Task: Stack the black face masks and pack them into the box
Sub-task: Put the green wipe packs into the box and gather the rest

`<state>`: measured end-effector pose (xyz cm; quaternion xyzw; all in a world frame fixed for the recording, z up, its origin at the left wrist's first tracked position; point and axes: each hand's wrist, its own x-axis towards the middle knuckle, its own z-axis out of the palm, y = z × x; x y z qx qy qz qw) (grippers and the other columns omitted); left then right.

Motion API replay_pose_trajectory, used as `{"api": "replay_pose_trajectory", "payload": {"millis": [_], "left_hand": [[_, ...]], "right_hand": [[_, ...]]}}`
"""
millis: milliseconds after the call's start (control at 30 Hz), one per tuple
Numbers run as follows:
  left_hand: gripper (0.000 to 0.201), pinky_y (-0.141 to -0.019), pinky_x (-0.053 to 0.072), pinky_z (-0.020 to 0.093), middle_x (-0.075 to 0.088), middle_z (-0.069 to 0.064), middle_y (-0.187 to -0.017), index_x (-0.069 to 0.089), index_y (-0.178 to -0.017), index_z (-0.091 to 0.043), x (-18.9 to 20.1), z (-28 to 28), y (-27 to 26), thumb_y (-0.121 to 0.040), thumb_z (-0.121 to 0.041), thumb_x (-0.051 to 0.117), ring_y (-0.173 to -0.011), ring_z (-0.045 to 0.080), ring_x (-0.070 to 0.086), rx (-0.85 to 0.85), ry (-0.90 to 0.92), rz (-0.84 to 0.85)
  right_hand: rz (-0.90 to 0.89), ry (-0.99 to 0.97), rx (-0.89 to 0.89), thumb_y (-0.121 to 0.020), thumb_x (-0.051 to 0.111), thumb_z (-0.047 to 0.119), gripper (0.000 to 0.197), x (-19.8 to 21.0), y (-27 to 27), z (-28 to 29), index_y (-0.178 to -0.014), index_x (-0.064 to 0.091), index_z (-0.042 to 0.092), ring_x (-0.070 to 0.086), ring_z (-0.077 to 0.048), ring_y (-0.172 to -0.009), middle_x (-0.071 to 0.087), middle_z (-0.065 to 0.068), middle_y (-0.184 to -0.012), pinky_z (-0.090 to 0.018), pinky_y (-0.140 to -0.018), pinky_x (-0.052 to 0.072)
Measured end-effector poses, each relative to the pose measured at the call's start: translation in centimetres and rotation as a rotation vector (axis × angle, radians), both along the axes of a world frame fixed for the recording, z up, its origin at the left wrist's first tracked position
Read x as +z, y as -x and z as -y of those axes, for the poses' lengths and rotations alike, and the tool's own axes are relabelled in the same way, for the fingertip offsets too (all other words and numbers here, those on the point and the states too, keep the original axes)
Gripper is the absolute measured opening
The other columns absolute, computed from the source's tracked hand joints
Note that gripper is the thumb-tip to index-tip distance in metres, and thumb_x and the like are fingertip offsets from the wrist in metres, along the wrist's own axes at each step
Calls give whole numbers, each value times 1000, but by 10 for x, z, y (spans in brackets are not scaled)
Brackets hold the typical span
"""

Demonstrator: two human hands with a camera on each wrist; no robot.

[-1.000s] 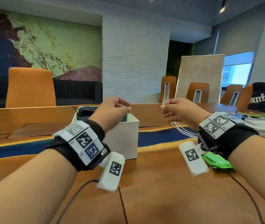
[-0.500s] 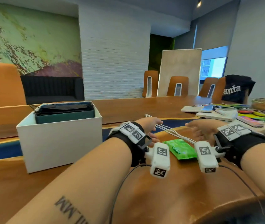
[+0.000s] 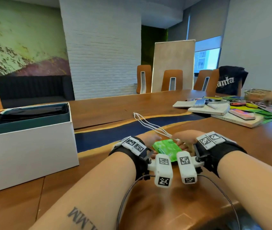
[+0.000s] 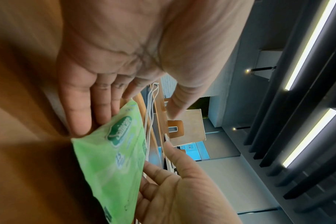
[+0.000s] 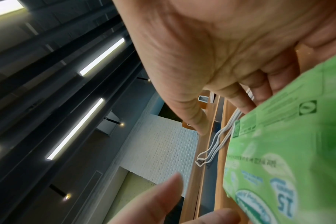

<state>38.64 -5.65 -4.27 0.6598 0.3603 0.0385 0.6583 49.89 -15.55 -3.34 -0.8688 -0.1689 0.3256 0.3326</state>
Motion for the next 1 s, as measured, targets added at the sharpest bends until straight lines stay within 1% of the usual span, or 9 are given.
{"api": "replay_pose_trajectory", "payload": {"millis": [67, 133, 233, 333, 433, 567, 767, 900, 1000], "left_hand": [[20, -90, 52, 38, 55, 16, -90, 49, -82, -4, -5, 0, -3, -98, -16, 49, -89, 24, 59, 16, -14, -8], [19, -101, 47, 39, 59, 15, -93, 46, -81, -3, -12, -6, 0, -95, -14, 53, -100, 25, 59, 34, -20, -21], [12, -104, 43, 40, 58, 11, -98, 48, -91, -5, -13, -12, 7, -95, -15, 53, -100, 23, 55, 11, 63, 2], [13, -81, 51, 32, 63, 8, -81, 51, -92, -7, 3, -19, 33, -97, -19, 50, -77, 20, 61, 2, 138, 69], [19, -59, 53, 29, 67, 10, -76, 56, -102, -3, 30, -28, 75, -99, -20, 47, -60, 21, 64, -22, 138, 179], [21, -76, 51, 27, 64, 10, -85, 55, -96, -5, 72, -44, 152, -100, -21, 42, -71, 17, 61, 25, 67, 234], [23, -35, 43, 15, 65, 4, -54, 55, -87, -8, 124, -38, 271, -98, -27, 48, -39, 9, 59, 196, -264, 128], [29, -46, 55, 24, 68, 12, -74, 58, -98, -5, 138, -34, 329, -99, -30, 43, -52, 19, 68, 329, -138, 338], [25, -48, 53, 17, 71, 11, -77, 60, -97, -6, 132, -33, 362, -96, -29, 50, -58, 15, 70, 404, -164, 387]], "right_hand": [[-4, 32, 7, -94, 52, 43, 50, 0, 3, -2, -126, 52, 3, 56, -19, -74, 62, -9, -99, -27, -56, 40], [49, 57, 60, -94, 50, 46, 52, -1, 5, -4, -128, 50, 6, 56, -21, -77, 61, -10, -111, -29, -59, 42], [-24, -61, 62, -94, 56, 37, 38, 3, 12, -6, -113, 54, 4, 59, -23, -70, 62, -10, -87, -29, -62, 47], [-221, -319, -6, -94, 59, 23, 21, 16, 32, -12, -105, 55, 5, 63, -24, -70, 64, -12, -85, -31, -55, 51], [-244, -466, 76, -93, 58, 24, 22, 40, 63, -20, -106, 56, 7, 63, -24, -80, 64, -12, -95, -32, -69, 53], [-157, -542, 278, -92, 58, 29, 20, 74, 112, -30, -99, 58, 10, 56, -12, -59, 62, -5, -81, -19, -53, 43], [-325, -653, 475, -91, 60, 18, 9, 102, 195, -46, -93, 61, 9, 52, -6, -44, 63, -6, -76, -11, -39, 43], [-427, -828, 417, -93, 55, 9, 7, 107, 242, -53, -89, 55, 3, 56, -8, -38, 59, -9, -74, -12, -41, 49], [-465, -941, 332, -94, 52, 5, 2, 106, 267, -52, -95, 52, 3, 61, -14, -45, 59, -13, -86, -15, -43, 52]]}}
